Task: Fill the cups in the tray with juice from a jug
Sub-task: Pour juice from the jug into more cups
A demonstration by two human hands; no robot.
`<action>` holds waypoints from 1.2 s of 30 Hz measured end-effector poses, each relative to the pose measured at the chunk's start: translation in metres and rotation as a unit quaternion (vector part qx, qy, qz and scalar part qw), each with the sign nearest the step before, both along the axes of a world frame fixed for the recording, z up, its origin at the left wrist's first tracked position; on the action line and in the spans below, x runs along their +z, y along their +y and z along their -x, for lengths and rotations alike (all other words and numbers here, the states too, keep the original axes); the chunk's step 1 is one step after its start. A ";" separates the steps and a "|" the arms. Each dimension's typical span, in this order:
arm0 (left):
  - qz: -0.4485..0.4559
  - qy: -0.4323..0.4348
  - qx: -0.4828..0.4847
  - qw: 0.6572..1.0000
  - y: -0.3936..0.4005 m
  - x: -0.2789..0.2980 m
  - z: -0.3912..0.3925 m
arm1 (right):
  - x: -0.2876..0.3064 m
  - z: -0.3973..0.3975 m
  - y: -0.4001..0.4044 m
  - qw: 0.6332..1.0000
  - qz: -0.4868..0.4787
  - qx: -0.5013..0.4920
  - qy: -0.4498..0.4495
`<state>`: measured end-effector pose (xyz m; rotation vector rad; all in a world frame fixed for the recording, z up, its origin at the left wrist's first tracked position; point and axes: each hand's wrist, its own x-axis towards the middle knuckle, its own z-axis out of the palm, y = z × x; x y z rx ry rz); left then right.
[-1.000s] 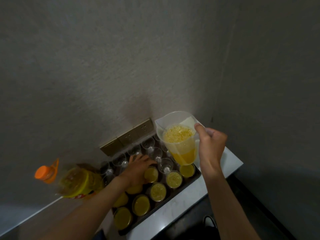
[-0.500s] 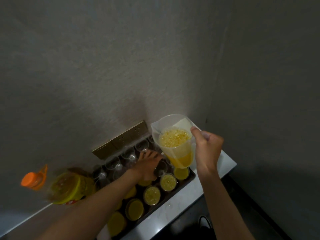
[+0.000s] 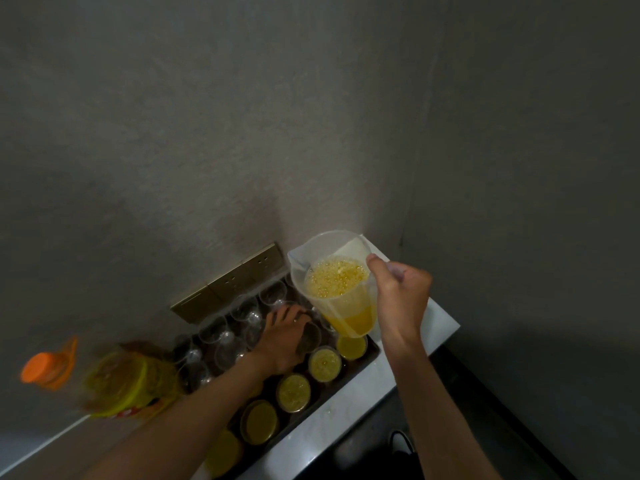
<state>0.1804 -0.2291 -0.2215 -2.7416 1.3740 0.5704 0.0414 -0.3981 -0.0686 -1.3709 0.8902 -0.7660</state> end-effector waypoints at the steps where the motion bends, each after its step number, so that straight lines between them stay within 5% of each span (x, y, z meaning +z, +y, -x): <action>1: 0.001 0.000 0.003 1.000 0.001 0.000 -0.001 | 0.001 0.000 0.001 1.000 0.002 0.002 0.001; 19: 0.205 0.073 0.158 0.963 0.039 0.045 0.005 | 0.028 0.006 0.023 0.998 0.038 0.038 -0.017; 36: 0.492 0.157 0.368 0.773 0.116 0.096 0.035 | 0.072 -0.011 0.084 0.984 0.080 0.157 -0.024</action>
